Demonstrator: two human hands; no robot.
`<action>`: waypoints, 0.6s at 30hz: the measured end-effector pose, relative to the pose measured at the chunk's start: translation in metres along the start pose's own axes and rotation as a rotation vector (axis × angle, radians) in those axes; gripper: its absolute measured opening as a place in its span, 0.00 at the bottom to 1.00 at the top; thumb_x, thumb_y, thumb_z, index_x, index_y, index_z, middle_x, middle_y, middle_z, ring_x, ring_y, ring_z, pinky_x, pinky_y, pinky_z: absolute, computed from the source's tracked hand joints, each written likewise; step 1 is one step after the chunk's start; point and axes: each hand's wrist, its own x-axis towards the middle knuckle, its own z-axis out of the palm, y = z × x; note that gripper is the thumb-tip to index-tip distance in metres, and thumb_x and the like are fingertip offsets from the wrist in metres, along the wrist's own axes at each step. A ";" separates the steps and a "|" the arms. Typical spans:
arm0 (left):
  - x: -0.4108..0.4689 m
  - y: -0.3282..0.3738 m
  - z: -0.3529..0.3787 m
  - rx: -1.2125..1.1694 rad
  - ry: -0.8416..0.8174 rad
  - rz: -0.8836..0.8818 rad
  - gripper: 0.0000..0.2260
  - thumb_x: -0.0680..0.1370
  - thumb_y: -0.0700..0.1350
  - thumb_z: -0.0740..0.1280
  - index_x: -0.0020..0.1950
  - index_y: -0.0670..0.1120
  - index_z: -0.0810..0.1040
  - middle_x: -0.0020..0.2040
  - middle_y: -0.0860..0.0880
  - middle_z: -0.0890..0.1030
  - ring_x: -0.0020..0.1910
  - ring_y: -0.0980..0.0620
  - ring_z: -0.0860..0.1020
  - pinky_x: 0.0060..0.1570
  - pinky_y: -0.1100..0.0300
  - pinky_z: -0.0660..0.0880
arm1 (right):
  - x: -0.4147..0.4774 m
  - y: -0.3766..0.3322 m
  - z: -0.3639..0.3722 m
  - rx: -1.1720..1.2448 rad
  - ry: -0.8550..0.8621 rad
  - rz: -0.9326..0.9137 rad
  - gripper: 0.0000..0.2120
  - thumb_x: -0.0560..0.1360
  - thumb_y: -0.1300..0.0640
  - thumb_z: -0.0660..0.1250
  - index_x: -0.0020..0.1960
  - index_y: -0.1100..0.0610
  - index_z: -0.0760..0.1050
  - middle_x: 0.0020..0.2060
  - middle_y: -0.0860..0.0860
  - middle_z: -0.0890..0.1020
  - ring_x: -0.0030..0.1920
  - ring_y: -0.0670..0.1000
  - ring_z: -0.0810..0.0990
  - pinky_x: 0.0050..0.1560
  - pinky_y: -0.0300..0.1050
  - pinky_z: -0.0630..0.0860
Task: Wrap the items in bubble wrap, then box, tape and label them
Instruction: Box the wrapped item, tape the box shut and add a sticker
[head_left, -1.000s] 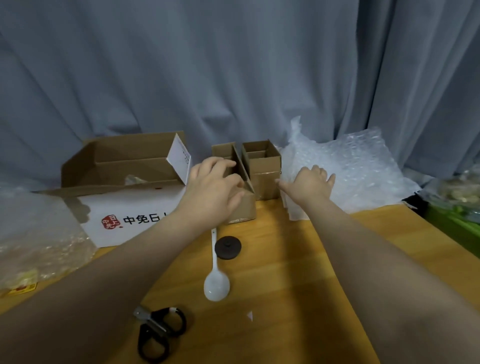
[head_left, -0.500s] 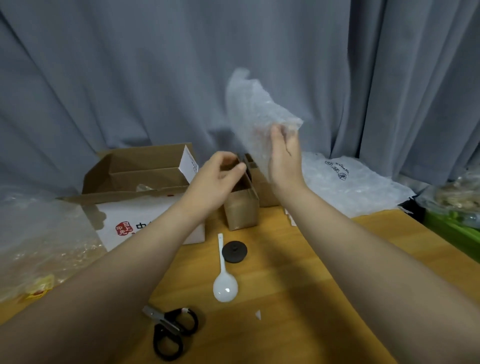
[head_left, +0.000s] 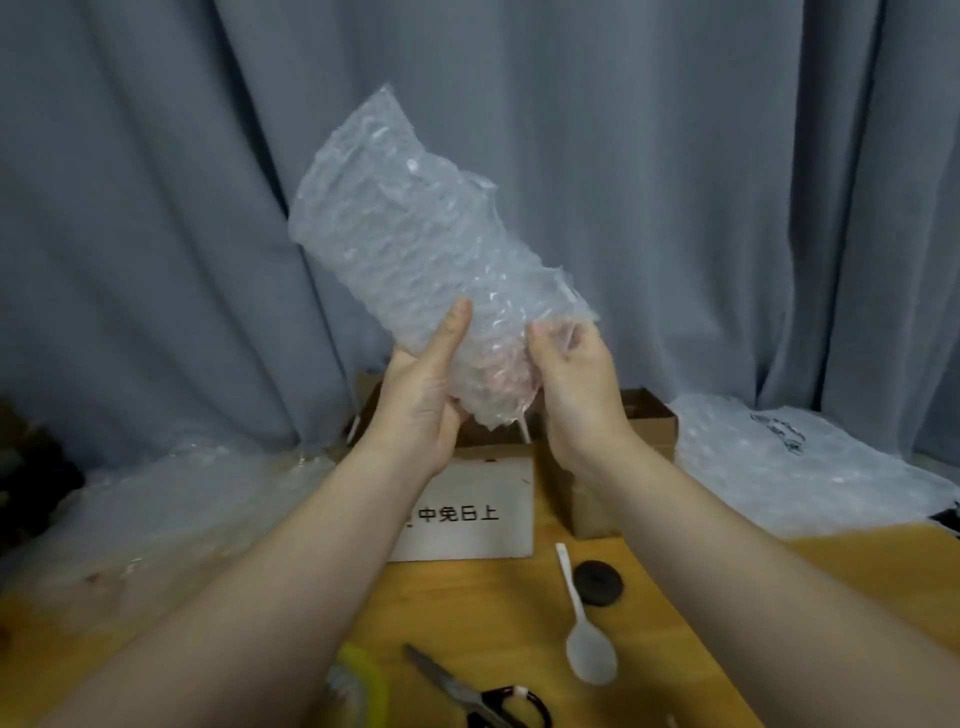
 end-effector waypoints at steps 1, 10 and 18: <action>-0.001 0.009 -0.005 0.023 0.062 0.041 0.26 0.71 0.47 0.74 0.66 0.43 0.73 0.58 0.44 0.81 0.56 0.45 0.81 0.57 0.46 0.76 | -0.002 0.003 0.006 -0.078 0.000 -0.022 0.11 0.79 0.59 0.64 0.60 0.59 0.69 0.49 0.56 0.83 0.48 0.54 0.84 0.47 0.52 0.82; -0.009 0.056 -0.072 0.404 0.172 0.088 0.10 0.75 0.41 0.69 0.56 0.42 0.78 0.48 0.46 0.85 0.47 0.48 0.84 0.43 0.58 0.80 | 0.012 -0.001 0.022 -0.441 -0.017 -0.131 0.35 0.70 0.47 0.74 0.70 0.47 0.58 0.68 0.48 0.63 0.65 0.46 0.65 0.60 0.40 0.65; -0.005 0.059 -0.087 0.607 -0.020 -0.007 0.13 0.77 0.40 0.67 0.62 0.44 0.74 0.54 0.46 0.83 0.50 0.50 0.83 0.44 0.61 0.80 | 0.029 0.007 0.008 -0.286 -0.182 0.173 0.34 0.68 0.49 0.76 0.70 0.57 0.70 0.64 0.55 0.78 0.59 0.52 0.80 0.61 0.47 0.75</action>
